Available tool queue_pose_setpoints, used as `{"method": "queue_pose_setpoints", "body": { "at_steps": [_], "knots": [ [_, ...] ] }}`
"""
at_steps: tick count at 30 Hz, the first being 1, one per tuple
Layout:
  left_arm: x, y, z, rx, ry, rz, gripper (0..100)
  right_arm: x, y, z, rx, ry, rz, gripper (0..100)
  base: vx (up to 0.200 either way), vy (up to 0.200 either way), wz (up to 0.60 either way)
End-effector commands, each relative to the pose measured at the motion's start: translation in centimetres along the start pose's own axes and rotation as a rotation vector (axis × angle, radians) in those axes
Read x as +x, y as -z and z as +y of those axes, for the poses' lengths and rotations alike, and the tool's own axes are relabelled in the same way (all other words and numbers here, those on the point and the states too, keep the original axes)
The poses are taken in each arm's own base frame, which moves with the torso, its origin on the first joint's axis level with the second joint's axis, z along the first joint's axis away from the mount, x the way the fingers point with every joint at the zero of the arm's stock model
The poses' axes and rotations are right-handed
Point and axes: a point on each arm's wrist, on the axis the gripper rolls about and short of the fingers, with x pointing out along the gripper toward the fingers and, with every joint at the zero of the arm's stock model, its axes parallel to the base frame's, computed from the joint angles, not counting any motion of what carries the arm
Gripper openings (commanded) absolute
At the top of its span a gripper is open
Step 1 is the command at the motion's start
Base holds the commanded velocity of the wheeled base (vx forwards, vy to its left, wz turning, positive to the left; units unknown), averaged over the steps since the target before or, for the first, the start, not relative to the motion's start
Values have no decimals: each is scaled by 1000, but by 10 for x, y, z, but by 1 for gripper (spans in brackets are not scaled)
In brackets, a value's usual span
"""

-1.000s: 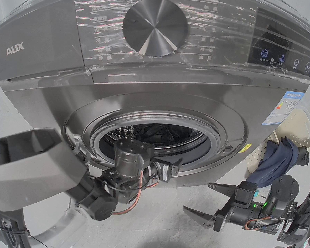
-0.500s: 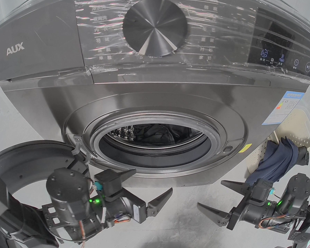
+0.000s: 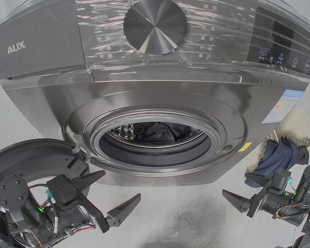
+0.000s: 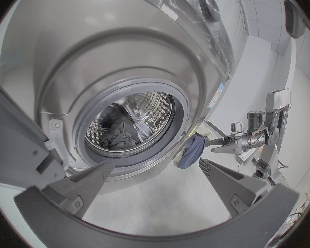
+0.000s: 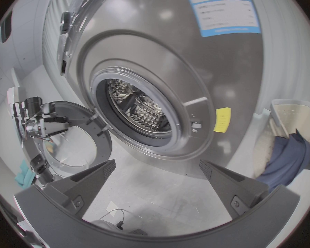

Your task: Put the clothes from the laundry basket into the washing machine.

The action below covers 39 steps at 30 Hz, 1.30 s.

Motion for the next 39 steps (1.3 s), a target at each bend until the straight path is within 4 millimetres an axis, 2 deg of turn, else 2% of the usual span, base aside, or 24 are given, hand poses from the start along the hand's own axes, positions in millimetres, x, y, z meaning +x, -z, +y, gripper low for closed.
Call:
{"method": "queue_pose_setpoints", "body": {
  "at_steps": [1, 4, 11, 15, 23, 27, 28, 30, 34, 39],
  "knots": [
    [-21, -4, 7, 6, -19, -43, 100, -15, -6, -9, 14, 59, -43, 100, -200, 0, 0],
    [-37, -2, 16, 7, -59, -57, 100, -24, -8, -13, 14, 90, -48, 100, -133, 0, 0],
    [-59, -7, 27, 1, -126, -98, 100, -36, -10, -26, 34, 185, -56, 100, -57, 0, 0],
    [-75, -6, 28, 14, -142, -86, 100, -48, -10, -30, 46, 277, -64, 100, -200, 0, 0],
    [-107, 0, 34, 14, -206, -78, 100, -74, -6, -36, 62, 353, -64, 100, -50, 0, 0],
    [-120, 5, 36, 8, -250, -71, 100, -97, 6, -35, 52, 367, -25, 100, -200, 0, 0],
    [-120, 5, 36, 8, -250, -71, 100, -97, 6, -35, 52, 367, -25, 100, 0, 0, 0],
    [-132, 10, 37, 3, -281, -73, 100, -111, 13, -35, 64, 401, -20, 100, 0, 0, 0],
    [-152, 20, 37, -23, -316, -97, 100, -135, 23, -36, 78, 499, -83, 100, 0, 0, 0],
    [-172, 38, 35, -25, -364, -98, 100, -154, 39, -32, 88, 553, -134, 100, 0, 0, 0]
  ]
}}
